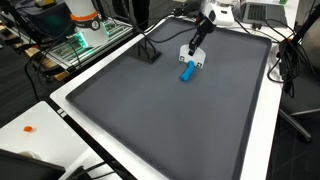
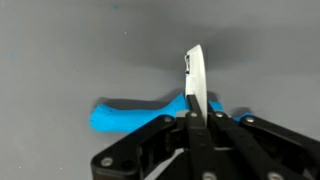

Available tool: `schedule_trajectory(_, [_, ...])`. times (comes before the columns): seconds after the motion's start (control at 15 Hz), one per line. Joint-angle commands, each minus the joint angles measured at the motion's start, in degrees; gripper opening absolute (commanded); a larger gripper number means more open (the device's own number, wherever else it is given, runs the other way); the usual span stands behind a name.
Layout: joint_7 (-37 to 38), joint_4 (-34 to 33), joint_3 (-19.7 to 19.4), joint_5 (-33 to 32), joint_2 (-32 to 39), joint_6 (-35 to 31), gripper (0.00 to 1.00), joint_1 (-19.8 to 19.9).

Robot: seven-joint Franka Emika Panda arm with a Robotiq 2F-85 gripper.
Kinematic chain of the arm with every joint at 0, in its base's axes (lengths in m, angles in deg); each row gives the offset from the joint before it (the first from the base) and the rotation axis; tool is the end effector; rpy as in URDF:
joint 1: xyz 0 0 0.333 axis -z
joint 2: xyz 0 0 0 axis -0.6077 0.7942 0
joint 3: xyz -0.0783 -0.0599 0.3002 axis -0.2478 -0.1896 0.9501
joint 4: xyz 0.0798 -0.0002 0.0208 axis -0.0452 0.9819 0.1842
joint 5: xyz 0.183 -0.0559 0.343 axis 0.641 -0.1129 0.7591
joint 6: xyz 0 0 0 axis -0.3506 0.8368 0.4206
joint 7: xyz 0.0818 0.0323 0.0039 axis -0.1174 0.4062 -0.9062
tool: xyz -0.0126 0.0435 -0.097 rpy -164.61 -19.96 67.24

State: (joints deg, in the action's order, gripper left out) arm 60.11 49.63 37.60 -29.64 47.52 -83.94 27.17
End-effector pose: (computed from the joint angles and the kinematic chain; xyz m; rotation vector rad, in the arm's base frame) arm 0.6124 0.1207 0.2408 3.0078 0.0738 -0.3210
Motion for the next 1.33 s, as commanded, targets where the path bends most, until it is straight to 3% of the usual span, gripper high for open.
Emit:
schedule_trajectory(0.0, [-1.7,2.6,1.0,1.5,-0.6,2.5,0.01,1.0])
schedule_trajectory(1.27, [-2.2,3.1,0.8,0.8,-5.9,5.8,0.01,1.4])
